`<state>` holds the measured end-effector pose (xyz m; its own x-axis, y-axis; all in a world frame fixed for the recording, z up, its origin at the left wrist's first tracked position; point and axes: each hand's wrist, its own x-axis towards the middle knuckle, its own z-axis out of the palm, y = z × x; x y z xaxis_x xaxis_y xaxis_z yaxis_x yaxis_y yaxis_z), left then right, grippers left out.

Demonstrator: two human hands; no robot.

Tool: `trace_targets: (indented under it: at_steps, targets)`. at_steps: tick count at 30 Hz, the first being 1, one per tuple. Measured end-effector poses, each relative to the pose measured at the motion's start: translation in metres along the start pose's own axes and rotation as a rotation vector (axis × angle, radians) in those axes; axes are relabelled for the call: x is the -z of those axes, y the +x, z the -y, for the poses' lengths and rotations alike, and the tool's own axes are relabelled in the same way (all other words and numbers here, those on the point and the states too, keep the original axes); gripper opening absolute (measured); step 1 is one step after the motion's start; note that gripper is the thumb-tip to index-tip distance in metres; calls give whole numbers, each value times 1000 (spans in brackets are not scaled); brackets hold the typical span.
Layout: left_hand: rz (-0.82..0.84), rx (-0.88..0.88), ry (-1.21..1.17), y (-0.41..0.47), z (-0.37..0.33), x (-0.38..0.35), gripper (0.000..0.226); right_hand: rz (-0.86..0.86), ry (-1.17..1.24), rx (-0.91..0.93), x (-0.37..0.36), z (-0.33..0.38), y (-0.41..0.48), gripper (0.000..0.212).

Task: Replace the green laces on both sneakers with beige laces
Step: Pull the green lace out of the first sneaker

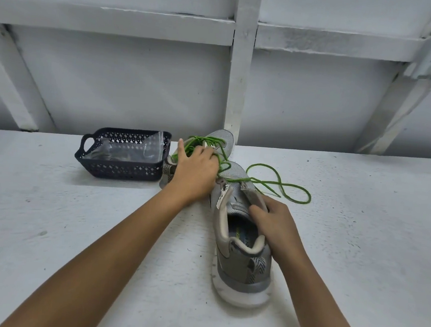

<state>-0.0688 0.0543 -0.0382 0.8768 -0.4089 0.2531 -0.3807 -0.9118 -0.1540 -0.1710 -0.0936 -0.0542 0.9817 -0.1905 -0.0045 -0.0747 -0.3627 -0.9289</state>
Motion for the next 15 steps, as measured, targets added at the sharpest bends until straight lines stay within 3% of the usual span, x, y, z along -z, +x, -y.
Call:
trace_targets:
  at_steps: [4, 7, 11, 15]
  targets:
    - [-71, 156, -37, -3, 20, 10, 28, -8, -15, 1, 0, -1, 1, 19]
    - [-48, 221, -84, -5, 32, 20, 47, -16, -24, -5, 0, -1, 1, 20]
    - [-42, 78, -99, -4, 29, 11, 34, -22, -20, 0, 0, 0, 1, 32]
    - [71, -87, -18, 0, 14, 4, 33, -14, -17, 2, 0, 0, 1, 31]
